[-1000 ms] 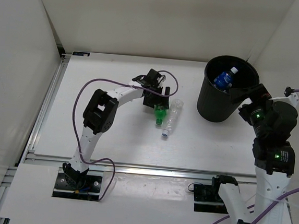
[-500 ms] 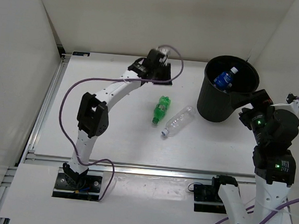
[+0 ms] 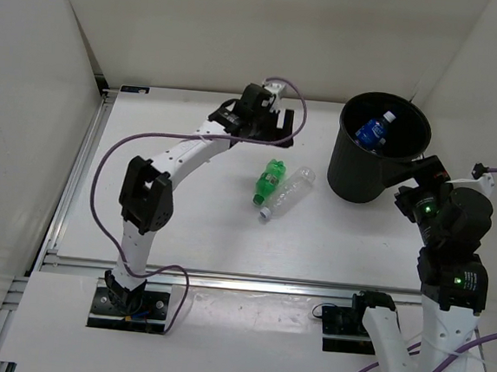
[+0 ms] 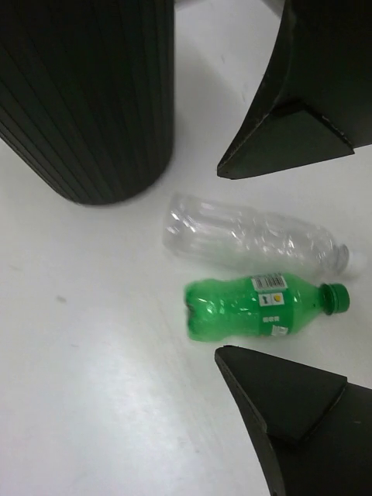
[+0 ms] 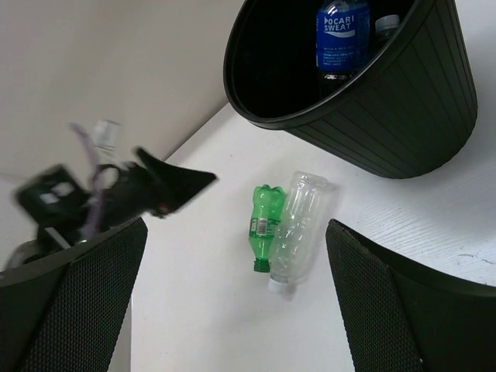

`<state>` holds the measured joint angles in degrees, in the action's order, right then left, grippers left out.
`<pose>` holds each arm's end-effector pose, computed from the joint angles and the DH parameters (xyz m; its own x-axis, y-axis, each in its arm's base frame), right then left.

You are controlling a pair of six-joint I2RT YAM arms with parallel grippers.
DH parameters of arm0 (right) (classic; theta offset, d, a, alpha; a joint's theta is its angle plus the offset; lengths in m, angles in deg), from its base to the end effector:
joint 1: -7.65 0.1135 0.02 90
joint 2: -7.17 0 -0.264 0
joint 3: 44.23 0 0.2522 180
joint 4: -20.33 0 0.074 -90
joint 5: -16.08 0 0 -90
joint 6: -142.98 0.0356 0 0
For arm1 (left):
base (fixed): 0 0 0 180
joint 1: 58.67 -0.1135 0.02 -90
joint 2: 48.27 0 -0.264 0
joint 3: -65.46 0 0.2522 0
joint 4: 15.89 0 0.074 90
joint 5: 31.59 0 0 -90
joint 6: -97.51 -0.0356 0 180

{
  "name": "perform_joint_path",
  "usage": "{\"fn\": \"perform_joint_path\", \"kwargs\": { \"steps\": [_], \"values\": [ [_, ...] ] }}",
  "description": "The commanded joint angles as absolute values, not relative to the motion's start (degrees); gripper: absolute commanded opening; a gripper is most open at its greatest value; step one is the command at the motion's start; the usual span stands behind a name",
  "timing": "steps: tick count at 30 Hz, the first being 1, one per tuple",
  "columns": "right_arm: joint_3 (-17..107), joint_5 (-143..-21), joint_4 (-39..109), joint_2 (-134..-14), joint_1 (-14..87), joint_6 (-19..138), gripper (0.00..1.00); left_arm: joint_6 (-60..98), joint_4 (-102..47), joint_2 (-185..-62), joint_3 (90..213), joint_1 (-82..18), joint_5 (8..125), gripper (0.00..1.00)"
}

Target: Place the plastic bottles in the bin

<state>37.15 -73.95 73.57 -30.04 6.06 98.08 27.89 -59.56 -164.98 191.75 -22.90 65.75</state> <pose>0.0988 -0.0027 0.4316 -0.0919 0.7112 -0.6970 0.1308 0.7025 0.6995 0.3851 -0.2830 0.3300 -0.6581 0.0484 -0.7514 0.4656 0.8105 -0.3555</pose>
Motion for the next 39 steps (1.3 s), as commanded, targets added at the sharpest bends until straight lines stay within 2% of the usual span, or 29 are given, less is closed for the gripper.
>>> {"fn": "perform_joint_path", "kwargs": {
  "steps": [1,12,21,22,25,29,32,33,34,35,39],
  "values": [
    [36.95,-74.01,72.49,-29.83,5.98,98.15,1.0,23.61,-61.99,-166.66,188.47,-22.63,66.76,1.0],
    [37.47,-75.06,73.55,-29.83,5.98,97.63,1.0,21.93,-61.99,-171.32,185.57,-22.63,65.62,1.0],
    [35.71,-76.11,73.55,-29.22,5.98,97.63,1.0,22.45,-61.99,-179.66,184.42,-22.63,64.39,1.0],
    [35.71,-76.12,73.55,-28.7,5.98,97.63,1.0,22.98,-61.99,-180.36,184.42,-23.15,64.39,0.96],
    [35.19,-76.12,73.55,-28.69,5.98,97.1,1.0,23.6,-61.99,-182.04,184.42,-24.21,65.97,0.93],
    [34.58,-76.12,74.08,-28.16,5.98,97.1,1.0,23.6,-61.99,-182.66,184.42,-24.21,67.02,0.77],
    [34.05,-76.12,74.08,-28.16,5.98,97.1,1.0,24.12,-61.99,-180.64,184.42,-24.21,67.03,0.45],
    [34.04,-76.12,74.08,-28.16,5.98,97.1,1.0,24.82,-61.99,-178.63,184.42,-23.69,66.33,0.26],
    [34.04,-76.12,74.08,-28.16,5.98,97.1,1.0,24.83,-61.99,-177.48,184.42,-23.68,65.71,0.16],
    [34.04,-76.12,74.08,-28.16,5.98,97.1,1.0,25.52,-61.99,-176.25,184.42,-23.16,65.19,0.1],
    [33.52,-76.12,74.08,-27.64,5.98,97.63,1.0,26.85,-61.99,-168.87,188.63,-21.93,63.96,0.1]
  ]
}}
